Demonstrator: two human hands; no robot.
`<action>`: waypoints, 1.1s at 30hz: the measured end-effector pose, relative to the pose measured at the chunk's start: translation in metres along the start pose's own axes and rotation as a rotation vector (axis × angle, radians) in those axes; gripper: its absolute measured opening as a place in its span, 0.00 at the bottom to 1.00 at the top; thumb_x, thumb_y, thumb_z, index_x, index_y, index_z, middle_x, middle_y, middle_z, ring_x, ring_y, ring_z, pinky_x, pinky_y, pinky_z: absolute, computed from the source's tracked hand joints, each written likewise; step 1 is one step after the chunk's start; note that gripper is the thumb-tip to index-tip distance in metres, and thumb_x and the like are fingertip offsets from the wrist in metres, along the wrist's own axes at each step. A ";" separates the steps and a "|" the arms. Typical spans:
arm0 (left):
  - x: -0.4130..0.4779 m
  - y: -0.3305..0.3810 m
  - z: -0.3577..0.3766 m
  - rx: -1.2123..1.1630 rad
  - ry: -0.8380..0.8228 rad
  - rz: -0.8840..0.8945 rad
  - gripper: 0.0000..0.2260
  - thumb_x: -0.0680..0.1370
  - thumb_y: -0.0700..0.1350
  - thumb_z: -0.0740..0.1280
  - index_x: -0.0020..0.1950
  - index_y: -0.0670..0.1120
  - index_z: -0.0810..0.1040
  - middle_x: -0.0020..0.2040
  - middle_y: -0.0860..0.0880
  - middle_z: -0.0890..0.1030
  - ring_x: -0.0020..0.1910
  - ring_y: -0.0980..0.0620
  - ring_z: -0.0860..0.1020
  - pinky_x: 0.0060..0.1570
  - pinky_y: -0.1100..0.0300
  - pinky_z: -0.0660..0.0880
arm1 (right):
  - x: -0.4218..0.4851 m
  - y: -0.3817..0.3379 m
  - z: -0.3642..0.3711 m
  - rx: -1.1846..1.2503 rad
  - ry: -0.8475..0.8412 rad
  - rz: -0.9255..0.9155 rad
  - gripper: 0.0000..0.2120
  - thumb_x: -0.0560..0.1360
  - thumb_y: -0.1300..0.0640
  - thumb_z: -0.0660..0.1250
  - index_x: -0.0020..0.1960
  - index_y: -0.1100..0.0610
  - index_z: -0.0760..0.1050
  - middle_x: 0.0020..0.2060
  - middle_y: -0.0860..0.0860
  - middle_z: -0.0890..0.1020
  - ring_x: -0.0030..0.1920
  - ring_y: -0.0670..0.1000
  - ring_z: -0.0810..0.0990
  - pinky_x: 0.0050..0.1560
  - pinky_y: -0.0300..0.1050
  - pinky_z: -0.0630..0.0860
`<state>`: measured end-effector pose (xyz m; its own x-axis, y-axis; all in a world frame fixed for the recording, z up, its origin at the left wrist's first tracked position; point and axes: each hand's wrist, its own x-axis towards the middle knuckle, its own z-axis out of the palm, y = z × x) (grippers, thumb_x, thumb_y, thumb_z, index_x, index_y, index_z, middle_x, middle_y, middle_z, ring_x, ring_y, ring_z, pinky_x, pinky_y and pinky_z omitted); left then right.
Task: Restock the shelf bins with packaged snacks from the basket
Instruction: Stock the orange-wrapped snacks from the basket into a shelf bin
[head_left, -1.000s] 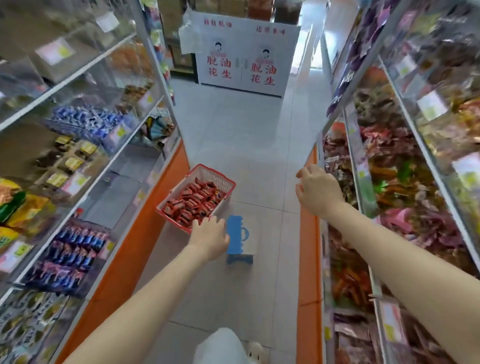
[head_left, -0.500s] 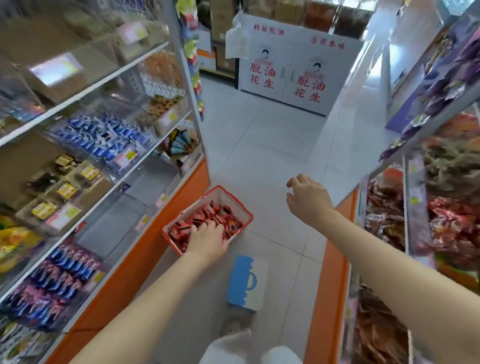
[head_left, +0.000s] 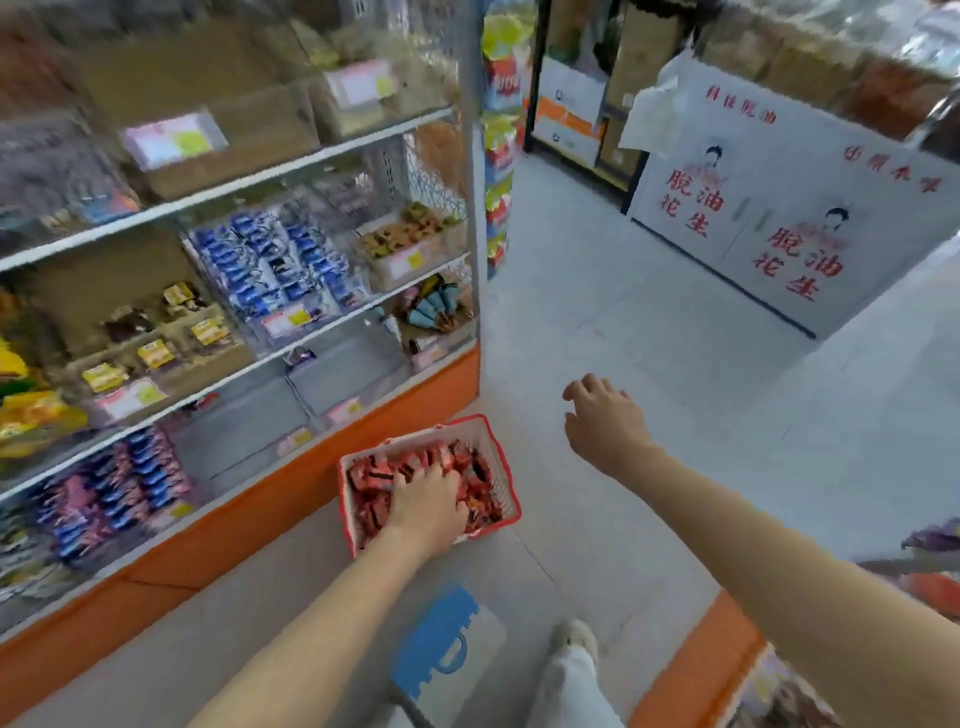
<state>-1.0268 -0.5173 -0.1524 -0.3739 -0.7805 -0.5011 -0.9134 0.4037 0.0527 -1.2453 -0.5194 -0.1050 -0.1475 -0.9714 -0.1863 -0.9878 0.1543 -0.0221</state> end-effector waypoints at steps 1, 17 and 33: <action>0.002 0.010 -0.001 -0.020 -0.010 -0.032 0.19 0.81 0.49 0.54 0.70 0.45 0.67 0.71 0.44 0.66 0.69 0.43 0.66 0.68 0.44 0.59 | 0.010 0.008 -0.002 -0.004 -0.017 -0.033 0.17 0.80 0.56 0.56 0.68 0.57 0.66 0.64 0.53 0.70 0.65 0.55 0.68 0.62 0.47 0.65; 0.005 0.019 0.040 -0.278 -0.013 -0.352 0.15 0.81 0.49 0.55 0.66 0.47 0.70 0.64 0.47 0.71 0.65 0.47 0.68 0.66 0.49 0.61 | 0.101 0.008 0.012 -0.068 -0.077 -0.364 0.17 0.78 0.59 0.56 0.67 0.57 0.68 0.63 0.54 0.72 0.64 0.55 0.70 0.61 0.48 0.67; 0.133 0.052 0.002 -0.493 0.012 -0.786 0.14 0.79 0.50 0.56 0.62 0.48 0.72 0.63 0.48 0.73 0.63 0.46 0.70 0.61 0.53 0.64 | 0.293 -0.019 -0.002 -0.241 -0.171 -0.895 0.20 0.77 0.60 0.57 0.69 0.57 0.66 0.66 0.54 0.70 0.67 0.55 0.68 0.64 0.48 0.66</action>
<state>-1.1235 -0.5990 -0.2181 0.3824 -0.7501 -0.5395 -0.8696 -0.4895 0.0642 -1.2695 -0.8077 -0.1569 0.6613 -0.6684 -0.3405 -0.7173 -0.6963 -0.0262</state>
